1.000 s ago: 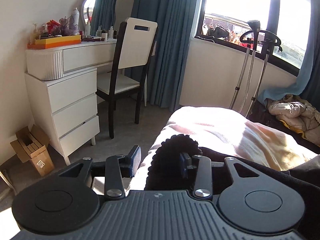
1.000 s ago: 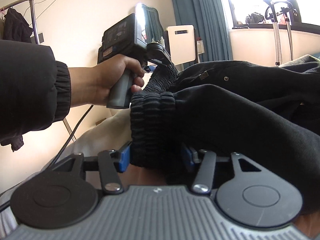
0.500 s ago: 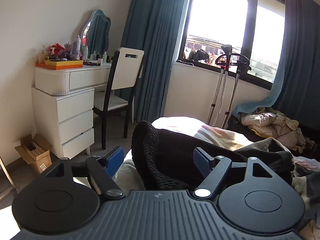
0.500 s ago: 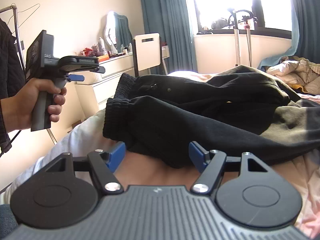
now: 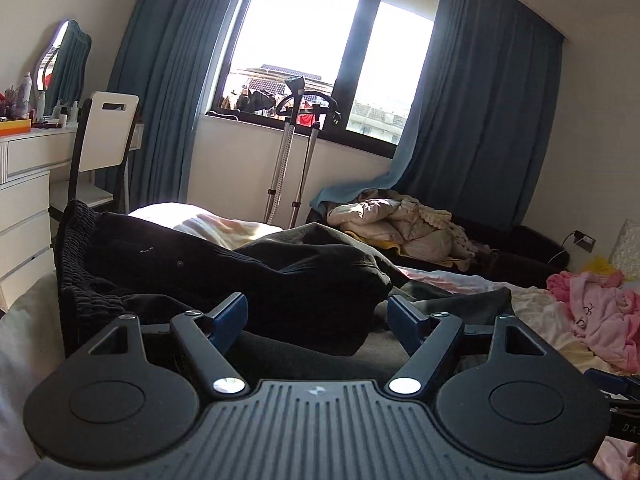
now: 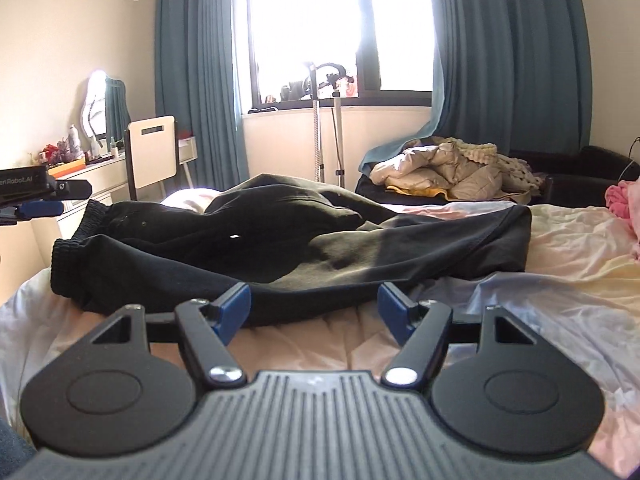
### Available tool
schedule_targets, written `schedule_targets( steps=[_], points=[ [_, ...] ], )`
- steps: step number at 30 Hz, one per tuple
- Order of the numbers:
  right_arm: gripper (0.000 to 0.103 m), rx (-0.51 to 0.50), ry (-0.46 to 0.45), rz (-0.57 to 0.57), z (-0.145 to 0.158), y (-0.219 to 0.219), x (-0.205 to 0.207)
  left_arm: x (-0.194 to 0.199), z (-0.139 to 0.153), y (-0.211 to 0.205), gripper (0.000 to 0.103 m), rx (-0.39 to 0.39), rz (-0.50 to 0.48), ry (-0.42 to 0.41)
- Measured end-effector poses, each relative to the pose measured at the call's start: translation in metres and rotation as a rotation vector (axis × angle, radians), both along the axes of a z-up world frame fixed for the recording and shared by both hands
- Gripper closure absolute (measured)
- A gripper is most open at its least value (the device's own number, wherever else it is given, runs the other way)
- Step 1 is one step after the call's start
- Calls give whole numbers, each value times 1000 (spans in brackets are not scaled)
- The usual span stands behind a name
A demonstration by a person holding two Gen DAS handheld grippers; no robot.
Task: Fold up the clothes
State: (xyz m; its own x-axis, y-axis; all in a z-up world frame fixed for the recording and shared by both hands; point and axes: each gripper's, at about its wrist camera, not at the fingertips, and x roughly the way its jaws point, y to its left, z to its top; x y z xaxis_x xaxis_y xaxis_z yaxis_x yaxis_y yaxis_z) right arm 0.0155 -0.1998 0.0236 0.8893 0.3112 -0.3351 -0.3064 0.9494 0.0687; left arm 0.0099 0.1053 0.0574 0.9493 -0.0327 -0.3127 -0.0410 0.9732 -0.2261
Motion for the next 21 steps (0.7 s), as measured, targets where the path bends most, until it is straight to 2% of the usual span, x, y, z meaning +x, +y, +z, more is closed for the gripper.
schedule_targets(
  steps=[8, 13, 16, 21],
  points=[
    [32, 56, -38, -68, -16, -50, 14, 8, -34, -49, 23, 56, -12, -17],
    [31, 77, -20, -62, -25, -53, 21, 11, -61, -58, 23, 88, -26, -2],
    [30, 90, -9, -58, -31, -55, 26, 15, -67, -61, 23, 99, -72, -5],
    [30, 37, 29, -77, -42, -49, 34, 20, -72, -67, 23, 106, -98, 7]
  ],
)
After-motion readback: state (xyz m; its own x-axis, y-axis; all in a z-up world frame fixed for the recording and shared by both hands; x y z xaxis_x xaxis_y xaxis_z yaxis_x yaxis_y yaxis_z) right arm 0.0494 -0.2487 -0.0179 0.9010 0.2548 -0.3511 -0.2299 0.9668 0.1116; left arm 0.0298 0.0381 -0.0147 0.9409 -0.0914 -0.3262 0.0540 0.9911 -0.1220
